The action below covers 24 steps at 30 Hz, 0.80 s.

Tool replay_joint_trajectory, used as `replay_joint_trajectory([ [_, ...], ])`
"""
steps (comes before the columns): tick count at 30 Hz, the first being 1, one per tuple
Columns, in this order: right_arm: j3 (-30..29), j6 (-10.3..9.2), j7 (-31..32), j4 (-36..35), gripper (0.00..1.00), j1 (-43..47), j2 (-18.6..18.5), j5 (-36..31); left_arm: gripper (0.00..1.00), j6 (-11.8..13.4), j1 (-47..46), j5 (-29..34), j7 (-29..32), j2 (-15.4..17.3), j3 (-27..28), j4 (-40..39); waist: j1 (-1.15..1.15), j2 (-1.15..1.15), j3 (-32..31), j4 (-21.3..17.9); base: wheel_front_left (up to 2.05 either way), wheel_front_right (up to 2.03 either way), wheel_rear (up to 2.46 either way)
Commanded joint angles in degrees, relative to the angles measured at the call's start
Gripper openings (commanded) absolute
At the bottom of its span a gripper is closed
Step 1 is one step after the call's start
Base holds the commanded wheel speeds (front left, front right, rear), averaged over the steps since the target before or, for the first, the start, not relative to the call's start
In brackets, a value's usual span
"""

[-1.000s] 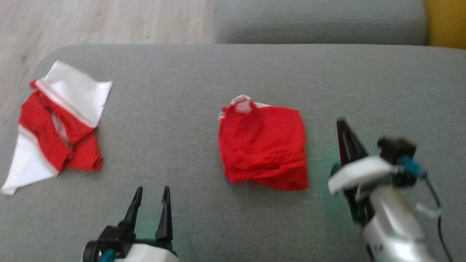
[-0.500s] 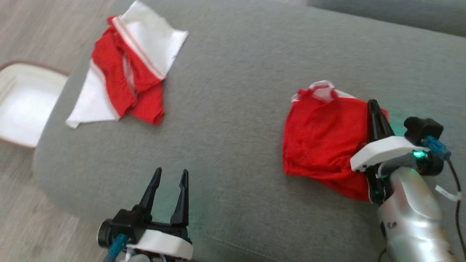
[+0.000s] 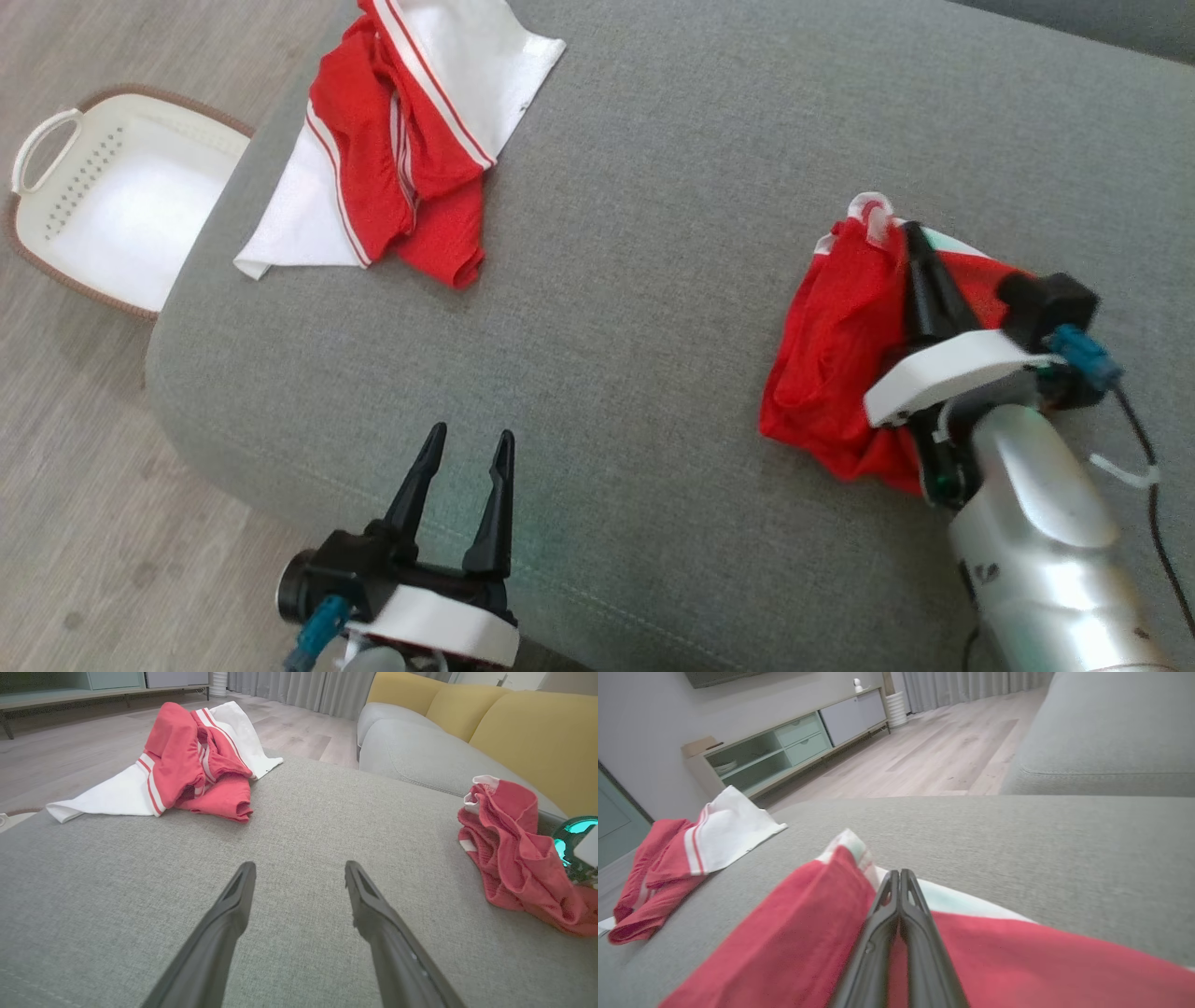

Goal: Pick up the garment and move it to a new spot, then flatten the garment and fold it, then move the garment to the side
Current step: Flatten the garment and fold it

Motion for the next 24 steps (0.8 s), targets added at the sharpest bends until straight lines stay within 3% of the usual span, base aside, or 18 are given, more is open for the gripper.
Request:
replay_joint_trajectory([
  [1,4.09,0.39,-0.62,-2.55,0.0,0.37,1.1,0.24,1.0,-0.29,-1.26,-0.63,-0.3,0.32,1.45,-1.67,-0.01,0.0,-0.65,-0.3,0.0,0.0,0.0],
  [7,9.6,0.39,-0.62,-5.97,0.0,3.32,1.1,0.52,1.0,-0.73,-0.42,-0.76,-0.3,0.32,0.98,-1.12,-0.01,0.0,-1.83,-1.39,0.0,0.0,0.0],
  [24,7.55,0.39,-0.62,-9.83,0.0,15.58,1.1,2.82,1.0,-1.86,1.28,0.21,-0.3,0.32,2.82,-0.76,-0.01,0.0,-6.75,-6.06,0.0,0.0,0.0],
])
